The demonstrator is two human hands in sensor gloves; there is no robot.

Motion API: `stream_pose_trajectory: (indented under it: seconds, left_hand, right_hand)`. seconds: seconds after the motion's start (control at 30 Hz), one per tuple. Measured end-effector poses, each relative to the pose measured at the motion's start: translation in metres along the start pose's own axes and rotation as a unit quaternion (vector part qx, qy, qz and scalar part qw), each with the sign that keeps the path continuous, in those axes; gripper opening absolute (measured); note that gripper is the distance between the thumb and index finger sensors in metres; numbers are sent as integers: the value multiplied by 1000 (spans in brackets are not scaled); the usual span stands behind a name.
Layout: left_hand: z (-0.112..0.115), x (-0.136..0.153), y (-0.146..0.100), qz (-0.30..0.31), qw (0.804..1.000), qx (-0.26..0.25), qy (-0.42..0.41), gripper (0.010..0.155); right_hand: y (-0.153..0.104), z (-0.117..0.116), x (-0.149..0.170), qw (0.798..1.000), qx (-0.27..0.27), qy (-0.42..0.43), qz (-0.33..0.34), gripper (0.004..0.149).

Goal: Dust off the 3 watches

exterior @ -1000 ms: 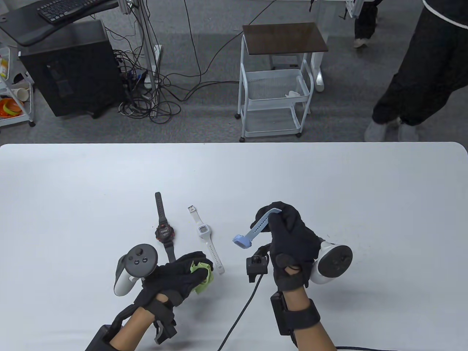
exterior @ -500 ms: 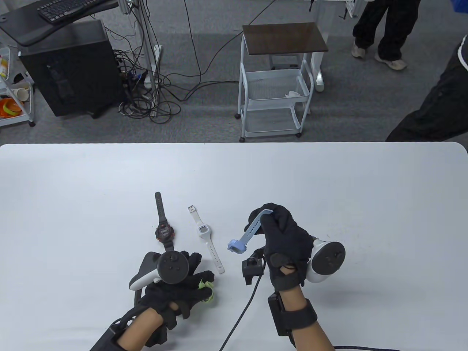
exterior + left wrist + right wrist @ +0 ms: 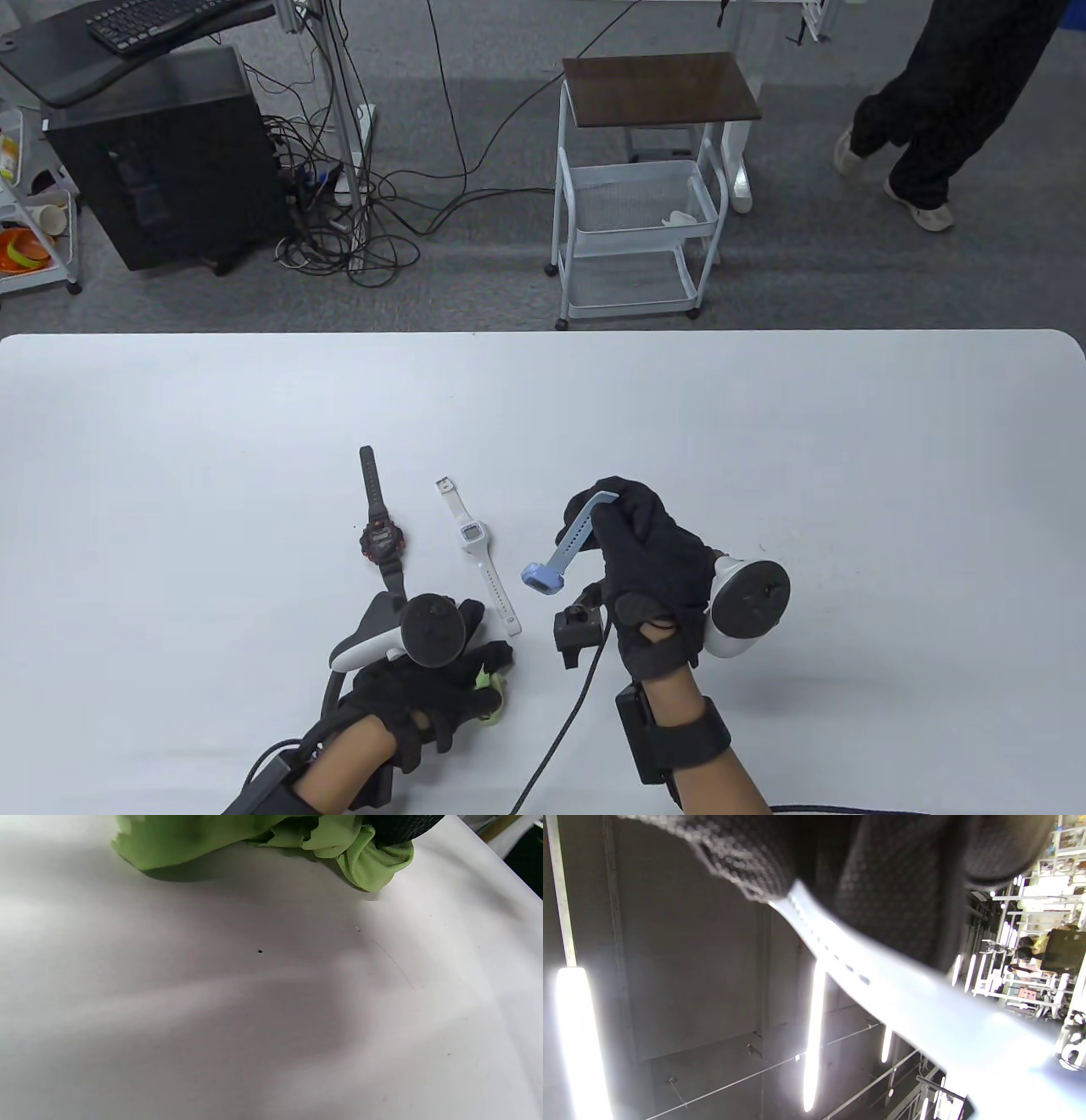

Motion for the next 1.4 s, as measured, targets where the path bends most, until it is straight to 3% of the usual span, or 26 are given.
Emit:
stream_pose_trajectory:
  seconds: [0.2, 0.53, 0.77, 0.93, 1.07, 1.4]
  left_hand:
    - [-1, -1, -2, 4, 1000, 14, -2, 72]
    - [-8, -3, -9, 42, 999, -6, -29, 80]
    - [-24, 1, -24, 92, 986, -89, -106, 78]
    - [-34, 6, -35, 126, 959, -165, -195, 75]
    - [-38, 9, -41, 157, 938, -191, -244, 73]
    - [-45, 6, -55, 182, 918, -262, -236, 69]
  right_hand:
    - [-1, -3, 1, 1000, -7, -1, 0, 38]
    - [-1, -4, 0, 1000, -9, 0, 2, 38]
    - [-1, -4, -1, 1000, -11, 2, 4, 38]
    - [-2, -9, -1, 1000, -22, 2, 4, 38]
    - [-5, -15, -1, 999, -33, 3, 6, 38]
    - [-13, -30, -5, 998, -55, 24, 20, 38]
Point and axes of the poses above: the tracker on the back of each hand, its own x axis roughly to the little-finger side, its own y axis roughly from the wrist to the fingertips, z = x × y, the point moved 1 cm from there along y, roughly from the wrist to the fingertips, and after that the axes turned 14 degrees about -z, right-handed, at the moved point
